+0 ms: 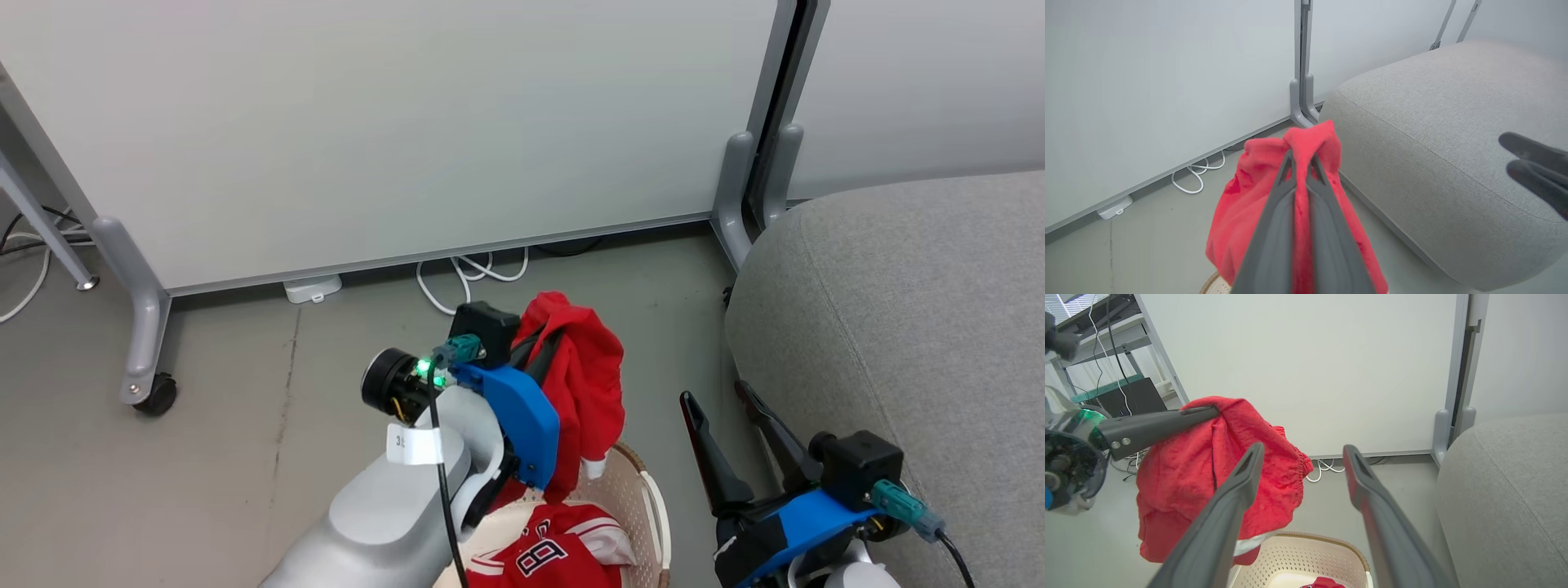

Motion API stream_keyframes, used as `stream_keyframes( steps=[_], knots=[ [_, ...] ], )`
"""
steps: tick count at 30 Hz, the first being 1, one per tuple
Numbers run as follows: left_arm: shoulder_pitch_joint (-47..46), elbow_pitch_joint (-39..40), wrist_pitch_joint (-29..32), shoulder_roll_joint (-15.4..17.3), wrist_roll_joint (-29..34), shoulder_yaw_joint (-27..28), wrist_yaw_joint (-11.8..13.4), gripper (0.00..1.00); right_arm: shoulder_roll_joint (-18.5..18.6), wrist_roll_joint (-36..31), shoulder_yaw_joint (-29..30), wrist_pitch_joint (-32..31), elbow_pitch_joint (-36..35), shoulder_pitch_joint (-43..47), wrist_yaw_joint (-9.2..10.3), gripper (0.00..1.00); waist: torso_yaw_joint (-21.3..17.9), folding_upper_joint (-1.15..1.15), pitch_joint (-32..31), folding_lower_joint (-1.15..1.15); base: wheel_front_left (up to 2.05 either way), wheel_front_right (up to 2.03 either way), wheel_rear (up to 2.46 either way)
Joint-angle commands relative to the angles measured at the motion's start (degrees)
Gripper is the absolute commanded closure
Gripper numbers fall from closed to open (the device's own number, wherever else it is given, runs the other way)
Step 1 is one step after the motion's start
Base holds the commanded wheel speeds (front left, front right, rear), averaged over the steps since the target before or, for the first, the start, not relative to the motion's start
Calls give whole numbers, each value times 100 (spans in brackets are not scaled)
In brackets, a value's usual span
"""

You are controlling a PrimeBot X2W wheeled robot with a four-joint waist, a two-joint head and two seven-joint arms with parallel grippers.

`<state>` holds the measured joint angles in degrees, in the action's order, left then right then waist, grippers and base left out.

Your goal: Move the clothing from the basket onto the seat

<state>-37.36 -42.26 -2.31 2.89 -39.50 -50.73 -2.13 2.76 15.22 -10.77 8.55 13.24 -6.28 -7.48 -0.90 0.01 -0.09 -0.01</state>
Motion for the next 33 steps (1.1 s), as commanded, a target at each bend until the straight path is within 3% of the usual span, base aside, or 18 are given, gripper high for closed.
stream_keyframes(
  steps=[1,33],
  knots=[
    [-154,51,-31,-1,-75,-72,36,100,22,25,-20,-27,-27,117,-3,0,-1,-1,-26,1,0,0,0],
    [-1125,249,-595,0,-1569,-1471,391,100,22,56,-199,-179,-107,192,-3,0,-66,-1,-132,1,0,0,0]
  ],
)
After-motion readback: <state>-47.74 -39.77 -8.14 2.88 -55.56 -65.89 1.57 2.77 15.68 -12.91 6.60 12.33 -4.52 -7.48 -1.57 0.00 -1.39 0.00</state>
